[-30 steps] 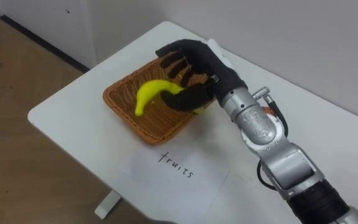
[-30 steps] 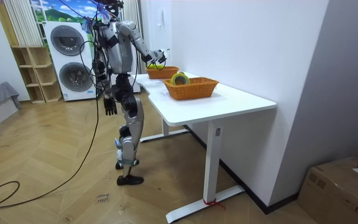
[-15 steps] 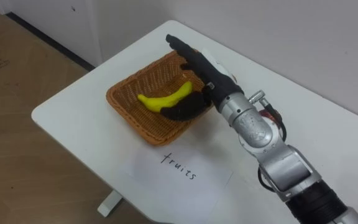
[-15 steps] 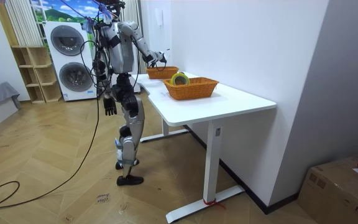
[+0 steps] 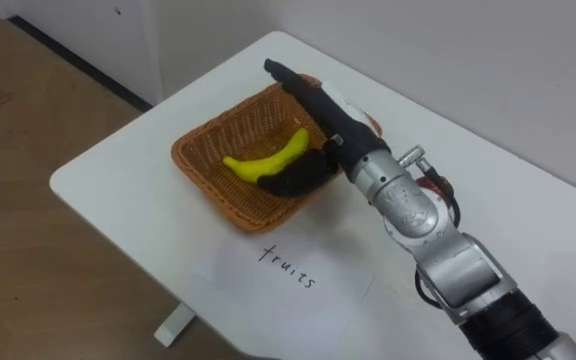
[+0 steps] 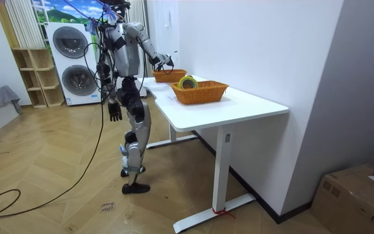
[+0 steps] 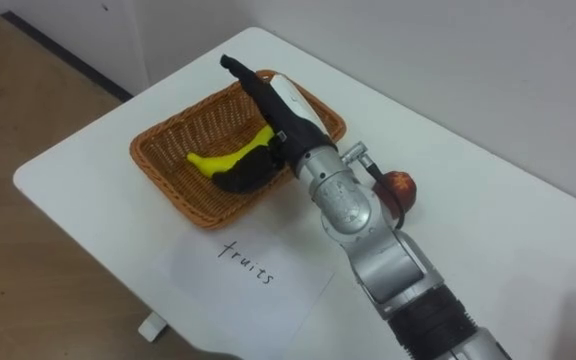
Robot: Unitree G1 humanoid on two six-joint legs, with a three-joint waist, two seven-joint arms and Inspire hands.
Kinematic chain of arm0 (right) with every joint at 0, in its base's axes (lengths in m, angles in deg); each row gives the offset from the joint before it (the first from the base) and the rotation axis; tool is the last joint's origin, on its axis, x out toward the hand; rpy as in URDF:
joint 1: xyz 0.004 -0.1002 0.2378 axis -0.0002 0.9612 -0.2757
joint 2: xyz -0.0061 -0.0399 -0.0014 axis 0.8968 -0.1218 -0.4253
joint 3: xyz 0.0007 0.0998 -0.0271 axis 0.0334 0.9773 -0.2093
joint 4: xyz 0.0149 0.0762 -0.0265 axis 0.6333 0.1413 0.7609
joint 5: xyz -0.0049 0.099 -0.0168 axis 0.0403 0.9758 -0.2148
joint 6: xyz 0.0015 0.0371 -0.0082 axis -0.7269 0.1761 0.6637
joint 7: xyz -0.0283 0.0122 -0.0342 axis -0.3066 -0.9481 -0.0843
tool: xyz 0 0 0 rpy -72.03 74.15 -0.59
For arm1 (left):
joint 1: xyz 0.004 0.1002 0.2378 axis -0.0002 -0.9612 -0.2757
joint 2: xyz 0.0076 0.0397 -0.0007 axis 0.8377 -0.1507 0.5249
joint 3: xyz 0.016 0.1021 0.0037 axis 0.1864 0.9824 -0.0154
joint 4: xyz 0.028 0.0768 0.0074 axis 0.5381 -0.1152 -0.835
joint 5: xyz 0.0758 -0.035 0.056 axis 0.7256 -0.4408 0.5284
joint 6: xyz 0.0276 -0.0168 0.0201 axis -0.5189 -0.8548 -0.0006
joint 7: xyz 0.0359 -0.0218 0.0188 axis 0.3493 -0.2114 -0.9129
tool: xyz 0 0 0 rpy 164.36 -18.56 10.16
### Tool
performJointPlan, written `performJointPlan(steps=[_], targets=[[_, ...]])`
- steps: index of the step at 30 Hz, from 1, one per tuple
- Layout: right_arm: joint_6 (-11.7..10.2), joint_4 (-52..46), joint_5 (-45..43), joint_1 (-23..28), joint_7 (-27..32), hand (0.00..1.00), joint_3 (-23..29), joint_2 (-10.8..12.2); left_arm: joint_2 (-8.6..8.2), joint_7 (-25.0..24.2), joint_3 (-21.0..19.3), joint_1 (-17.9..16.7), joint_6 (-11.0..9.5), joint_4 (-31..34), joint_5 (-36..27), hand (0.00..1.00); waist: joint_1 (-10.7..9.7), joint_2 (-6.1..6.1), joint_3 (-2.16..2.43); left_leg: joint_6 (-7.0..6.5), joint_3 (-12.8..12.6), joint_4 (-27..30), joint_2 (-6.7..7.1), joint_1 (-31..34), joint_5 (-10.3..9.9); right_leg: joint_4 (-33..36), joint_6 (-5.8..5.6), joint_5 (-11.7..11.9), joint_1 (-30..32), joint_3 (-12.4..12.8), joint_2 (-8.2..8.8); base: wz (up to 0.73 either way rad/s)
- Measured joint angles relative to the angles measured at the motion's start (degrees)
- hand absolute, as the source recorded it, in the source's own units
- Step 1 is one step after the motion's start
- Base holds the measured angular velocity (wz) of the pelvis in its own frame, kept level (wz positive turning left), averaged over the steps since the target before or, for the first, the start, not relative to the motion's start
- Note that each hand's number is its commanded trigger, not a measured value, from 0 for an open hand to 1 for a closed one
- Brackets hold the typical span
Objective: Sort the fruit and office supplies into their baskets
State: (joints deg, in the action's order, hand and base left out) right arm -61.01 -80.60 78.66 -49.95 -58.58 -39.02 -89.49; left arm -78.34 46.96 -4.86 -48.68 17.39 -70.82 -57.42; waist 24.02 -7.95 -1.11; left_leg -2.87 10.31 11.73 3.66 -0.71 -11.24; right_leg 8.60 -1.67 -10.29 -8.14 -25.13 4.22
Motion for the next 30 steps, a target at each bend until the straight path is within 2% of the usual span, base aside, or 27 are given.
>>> performJointPlan(steps=[10, 14, 18, 22, 26, 30], targets=[[0.0, 3.5, -2.1, 0.0, 0.0, 0.00, 0.0, -0.2, 0.17, 0.2, -0.1, -0.1, 0.0, -0.1, 0.0, 0.00, 0.1, -0.21, -0.04, -0.04, 0.0, 0.0, 0.01, -0.1, 0.0, 0.0, 0.00, 0.0, 0.0, 1.4, -0.01, 0.00], [-0.1, 3.5, -3.0, 0.0, 0.4, 0.00, 0.1, -0.2, 0.08, 0.3, -0.3, -0.1, -0.5, -0.1, 0.0, 0.00, -0.1, -0.22, -0.03, -0.08, -0.5, 0.0, -0.01, -0.5, 0.1, 0.0, 0.00, 0.0, 0.0, 1.4, 0.14, -0.03], [-1.3, 3.5, -1.7, 0.0, 2.3, 0.00, 0.9, -0.3, 0.08, 0.5, -0.9, -0.1, -1.7, -0.1, -0.2, 0.00, -1.0, -0.04, -0.10, -0.13, -0.7, 0.3, 0.09, -0.6, 0.1, 0.0, -0.01, 0.0, -0.3, 1.4, 0.60, -0.03], [-3.1, 3.4, -1.7, 0.0, 5.6, 0.00, 3.0, -0.3, 0.04, 1.2, -0.9, -0.1, -2.0, -0.1, -0.2, 0.00, -1.8, 0.53, -0.10, -0.14, -0.9, 0.4, 0.09, -0.6, 0.1, 0.0, -0.01, 0.0, -0.3, 1.5, 0.58, -0.03], [-4.5, 3.4, -1.7, 0.0, 8.4, 0.00, 4.6, -0.3, -0.17, 1.3, -0.4, -0.3, -2.1, -0.1, -0.2, 0.00, -2.1, 2.17, -0.16, -0.16, -2.4, 0.2, -0.07, -0.8, 0.1, 0.0, -0.02, 0.0, -0.1, 1.9, 0.37, -0.20], [-4.7, 3.4, -1.7, 0.0, 9.6, 0.00, 5.0, -0.3, -0.16, 1.4, -0.4, -0.5, -2.2, -0.8, -0.1, 0.00, -3.2, 3.25, 0.39, -0.20, -3.7, -0.1, -0.26, -1.5, 0.1, 0.0, -0.02, 0.0, 0.1, 3.2, 0.34, -0.16]])
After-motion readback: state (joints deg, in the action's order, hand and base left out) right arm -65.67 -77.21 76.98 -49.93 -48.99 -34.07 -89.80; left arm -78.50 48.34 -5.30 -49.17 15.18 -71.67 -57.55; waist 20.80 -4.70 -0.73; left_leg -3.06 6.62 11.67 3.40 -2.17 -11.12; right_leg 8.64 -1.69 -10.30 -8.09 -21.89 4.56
